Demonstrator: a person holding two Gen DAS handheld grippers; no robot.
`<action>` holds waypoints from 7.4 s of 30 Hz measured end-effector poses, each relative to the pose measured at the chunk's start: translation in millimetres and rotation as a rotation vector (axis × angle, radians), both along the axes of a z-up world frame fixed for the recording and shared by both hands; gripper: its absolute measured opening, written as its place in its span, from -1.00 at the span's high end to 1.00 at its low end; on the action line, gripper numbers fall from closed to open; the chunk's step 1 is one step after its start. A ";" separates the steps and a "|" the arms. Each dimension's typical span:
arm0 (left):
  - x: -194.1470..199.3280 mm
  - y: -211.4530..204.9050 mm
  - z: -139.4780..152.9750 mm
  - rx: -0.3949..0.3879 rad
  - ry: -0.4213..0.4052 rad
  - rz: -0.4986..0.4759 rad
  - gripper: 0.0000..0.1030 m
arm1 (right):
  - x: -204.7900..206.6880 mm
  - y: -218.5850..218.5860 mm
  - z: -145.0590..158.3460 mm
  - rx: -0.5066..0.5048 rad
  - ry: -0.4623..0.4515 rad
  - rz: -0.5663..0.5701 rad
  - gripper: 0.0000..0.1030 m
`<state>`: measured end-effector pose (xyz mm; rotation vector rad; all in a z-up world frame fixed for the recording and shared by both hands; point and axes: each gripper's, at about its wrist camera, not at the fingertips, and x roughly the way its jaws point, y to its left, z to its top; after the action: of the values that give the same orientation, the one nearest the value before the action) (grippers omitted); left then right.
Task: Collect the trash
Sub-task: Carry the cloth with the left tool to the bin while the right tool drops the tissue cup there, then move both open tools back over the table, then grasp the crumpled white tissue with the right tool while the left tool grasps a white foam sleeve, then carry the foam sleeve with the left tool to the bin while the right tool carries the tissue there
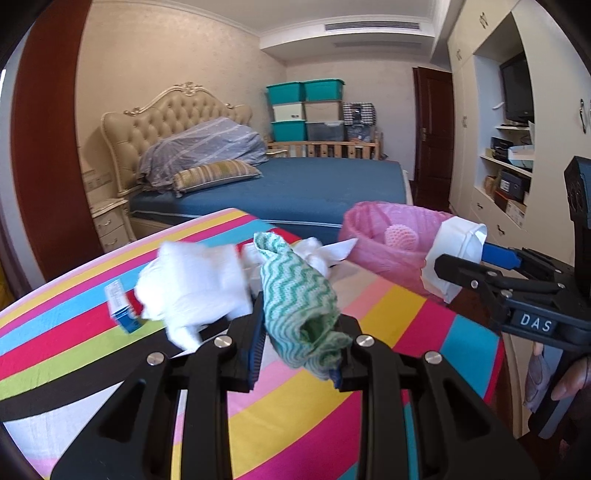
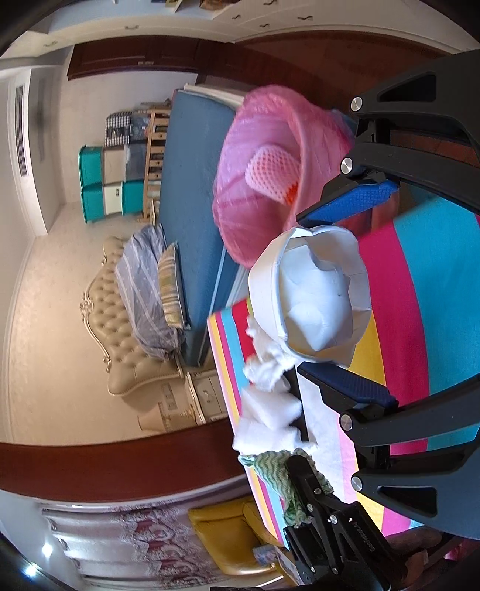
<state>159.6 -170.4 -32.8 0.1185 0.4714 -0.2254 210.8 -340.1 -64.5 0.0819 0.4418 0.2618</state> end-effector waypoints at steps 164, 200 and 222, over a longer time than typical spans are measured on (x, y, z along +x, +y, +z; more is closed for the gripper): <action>41.3 102.3 -4.5 -0.183 -0.018 0.265 -0.28 | 77.8 83.1 -1.5 -0.047 -0.014 -0.029 0.22; 29.2 67.5 4.6 -0.082 -0.079 0.214 -0.28 | 64.1 67.7 6.0 -0.010 -0.044 -0.019 0.22; 82.0 -55.9 10.7 -0.071 0.008 -0.153 -0.29 | 66.7 -47.0 9.8 -0.109 -0.052 -0.136 0.22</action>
<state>241.6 -226.2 -22.1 0.0846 0.4626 -0.3919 277.4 -387.1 -54.8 -0.0018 0.3965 0.1052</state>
